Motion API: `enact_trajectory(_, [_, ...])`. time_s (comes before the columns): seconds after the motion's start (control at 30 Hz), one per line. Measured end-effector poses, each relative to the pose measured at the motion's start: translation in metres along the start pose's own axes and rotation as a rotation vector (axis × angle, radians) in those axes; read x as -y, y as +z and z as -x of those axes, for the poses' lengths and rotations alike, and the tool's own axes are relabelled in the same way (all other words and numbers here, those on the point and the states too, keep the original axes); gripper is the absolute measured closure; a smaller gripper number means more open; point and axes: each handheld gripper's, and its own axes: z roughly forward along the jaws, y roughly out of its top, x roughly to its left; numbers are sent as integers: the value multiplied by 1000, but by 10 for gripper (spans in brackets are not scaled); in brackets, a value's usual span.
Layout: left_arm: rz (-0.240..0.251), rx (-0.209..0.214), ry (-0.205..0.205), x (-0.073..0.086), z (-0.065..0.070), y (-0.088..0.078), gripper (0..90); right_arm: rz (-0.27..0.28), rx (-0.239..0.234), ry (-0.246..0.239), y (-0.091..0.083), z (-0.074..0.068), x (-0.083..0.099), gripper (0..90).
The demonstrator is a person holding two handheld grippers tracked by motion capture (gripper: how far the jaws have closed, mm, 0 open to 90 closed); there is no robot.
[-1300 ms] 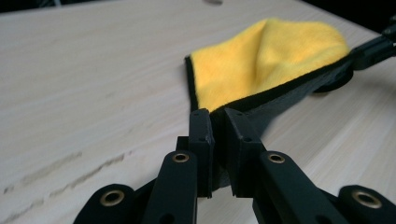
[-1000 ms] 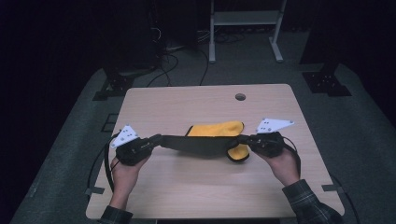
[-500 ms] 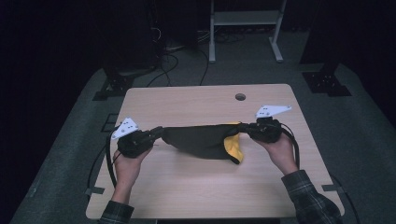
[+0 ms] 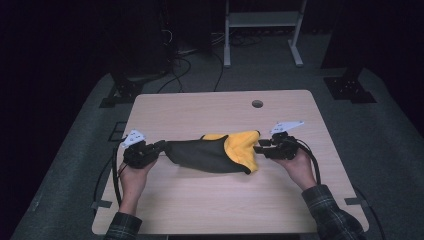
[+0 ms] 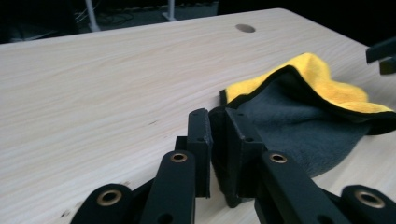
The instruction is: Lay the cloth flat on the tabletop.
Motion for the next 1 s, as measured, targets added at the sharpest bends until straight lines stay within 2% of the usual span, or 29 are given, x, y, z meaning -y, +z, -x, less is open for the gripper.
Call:
enact_trajectory(0.1, [6, -25, 2, 1, -1, -2, 694, -36, -3, -16, 10, -3, 4, 574])
enact_trajectory(0.2, [9, -28, 12, -1, 1, -4, 615, -64, -11, -22, 19, -3, 8, 574])
enact_trajectory(0.3, [1, 14, 35, -4, 11, 1, 563, -75, -26, -26, 23, -5, 9, 570])
enact_trajectory(0.33, [1, 14, 35, -4, 11, 1, 534, -77, -35, -30, 25, -8, 9, 568])
enact_trajectory(0.37, [-9, 37, 46, -5, 17, 7, 512, -76, -43, -39, 26, -10, 9, 563])
enact_trajectory(0.5, [-36, 77, 55, -6, 30, 23, 409, -74, -67, -82, 31, -23, 9, 551])
enact_trajectory(0.6, [-63, 101, 74, -7, 40, 37, 337, -112, -83, -118, 41, -34, 9, 547])
enact_trajectory(0.7, [-86, 125, 91, -9, 50, 50, 284, -124, -101, -139, 48, -43, 10, 547])
enact_trajectory(0.77, [-80, 144, 98, -10, 56, 59, 270, -130, -112, -150, 50, -47, 11, 547])
enact_trajectory(0.93, [-112, 191, 109, -14, 68, 83, 260, -138, -151, -153, 51, -59, 12, 543])
enact_trajectory(1.0, [-122, 218, 118, -15, 74, 93, 264, -144, -171, -172, 51, -65, 13, 538])
